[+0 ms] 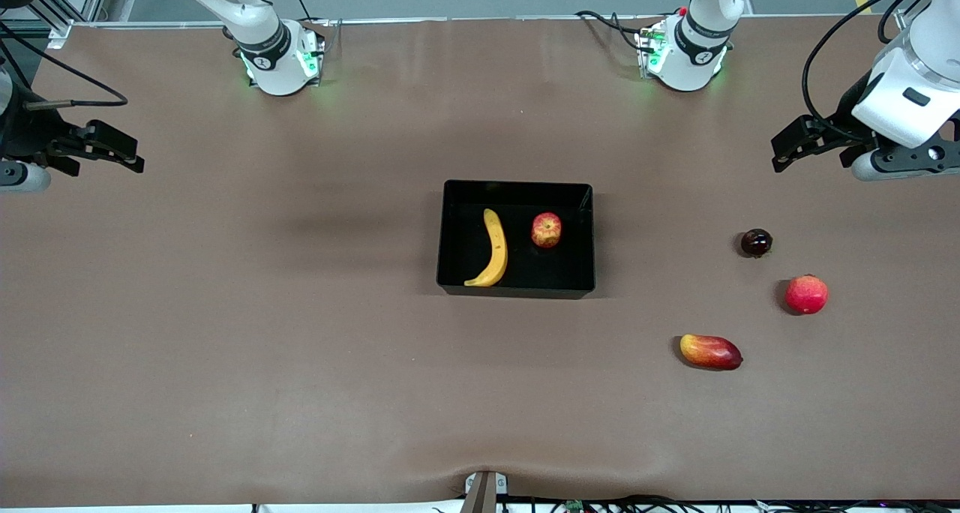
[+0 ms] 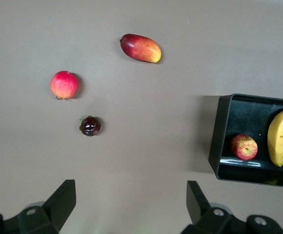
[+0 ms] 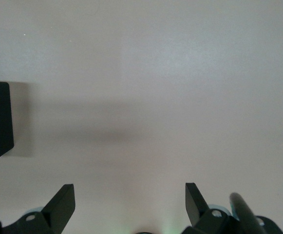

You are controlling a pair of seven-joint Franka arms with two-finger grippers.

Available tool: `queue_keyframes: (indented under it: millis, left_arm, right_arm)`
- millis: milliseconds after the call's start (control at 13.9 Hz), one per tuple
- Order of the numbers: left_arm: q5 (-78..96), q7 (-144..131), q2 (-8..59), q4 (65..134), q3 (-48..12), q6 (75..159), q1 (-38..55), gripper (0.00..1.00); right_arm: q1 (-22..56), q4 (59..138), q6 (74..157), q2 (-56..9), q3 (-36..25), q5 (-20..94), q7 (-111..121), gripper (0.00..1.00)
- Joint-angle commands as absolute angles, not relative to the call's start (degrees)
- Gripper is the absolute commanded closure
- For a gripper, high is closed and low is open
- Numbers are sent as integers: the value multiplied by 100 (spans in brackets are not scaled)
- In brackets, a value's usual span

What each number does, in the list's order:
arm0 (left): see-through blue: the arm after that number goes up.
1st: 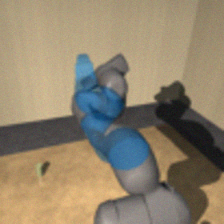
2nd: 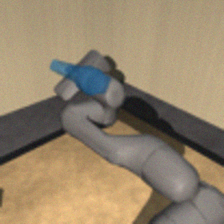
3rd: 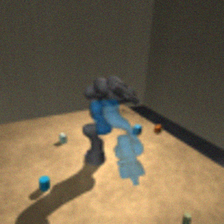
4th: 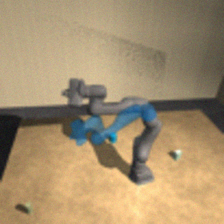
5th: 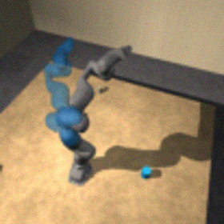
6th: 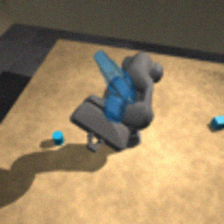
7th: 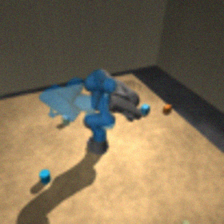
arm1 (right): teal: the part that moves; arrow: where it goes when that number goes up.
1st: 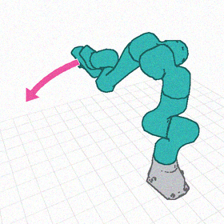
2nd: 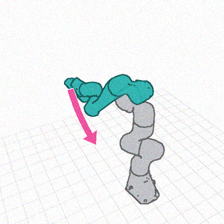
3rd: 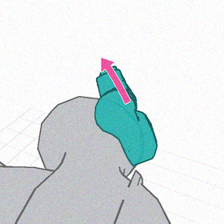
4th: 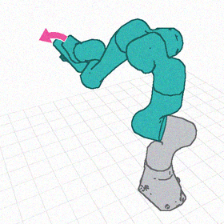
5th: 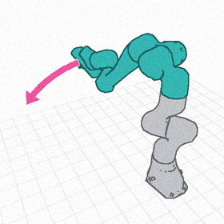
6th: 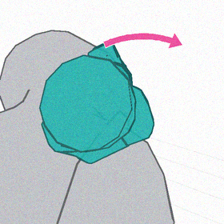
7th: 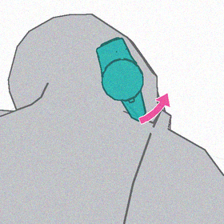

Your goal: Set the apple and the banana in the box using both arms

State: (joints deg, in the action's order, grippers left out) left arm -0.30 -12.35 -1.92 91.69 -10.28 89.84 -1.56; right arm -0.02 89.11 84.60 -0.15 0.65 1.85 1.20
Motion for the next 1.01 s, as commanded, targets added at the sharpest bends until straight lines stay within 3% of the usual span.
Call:
queue_keyframes:
  millis: [0,934]
  left_arm:
    - [62,-1230,-325,9333,-1072,9026,-211,0]
    - [70,-1099,-281,9361,-1037,9246,-237,0]
  right_arm:
    - [53,8868,8420,-9,62,114,26,0]
    - [44,8868,8411,-9,53,114,35,0]
